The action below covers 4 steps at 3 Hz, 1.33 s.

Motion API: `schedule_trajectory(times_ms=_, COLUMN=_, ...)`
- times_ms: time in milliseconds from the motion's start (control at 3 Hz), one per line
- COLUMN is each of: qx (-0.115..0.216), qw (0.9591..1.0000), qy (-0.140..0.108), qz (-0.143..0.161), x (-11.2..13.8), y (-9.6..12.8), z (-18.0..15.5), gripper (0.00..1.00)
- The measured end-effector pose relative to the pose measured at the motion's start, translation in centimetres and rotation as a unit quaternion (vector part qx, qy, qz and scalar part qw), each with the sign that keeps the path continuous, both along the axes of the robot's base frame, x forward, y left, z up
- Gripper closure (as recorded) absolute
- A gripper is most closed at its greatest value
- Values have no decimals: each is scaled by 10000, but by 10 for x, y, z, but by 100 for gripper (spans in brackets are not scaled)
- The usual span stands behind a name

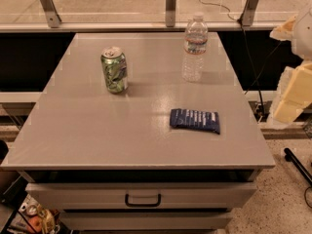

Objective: Pick rxbar blueberry

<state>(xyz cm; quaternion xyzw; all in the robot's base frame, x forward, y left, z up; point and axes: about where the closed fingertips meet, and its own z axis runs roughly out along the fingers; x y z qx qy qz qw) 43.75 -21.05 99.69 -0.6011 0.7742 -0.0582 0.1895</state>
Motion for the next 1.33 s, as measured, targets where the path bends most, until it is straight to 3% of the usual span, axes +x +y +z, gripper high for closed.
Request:
schedule_trajectory(times_ms=333, qx=1, qw=10000, qy=-1, qz=0, x=0, y=0, z=0, gripper=0)
schedule_trajectory(times_ms=667, qx=404, qw=9991, qy=-103, qz=35, x=1, y=-1, z=-2, gripper=0)
schedule_trajectory(times_ms=1000, qx=1193, qw=9926, qy=-222, qz=46, x=4, y=0, z=-13, gripper=0)
schedule_trajectory(times_ms=1333, qx=1837, qw=9824, qy=-311, qz=100, x=12, y=9, z=-25, gripper=0)
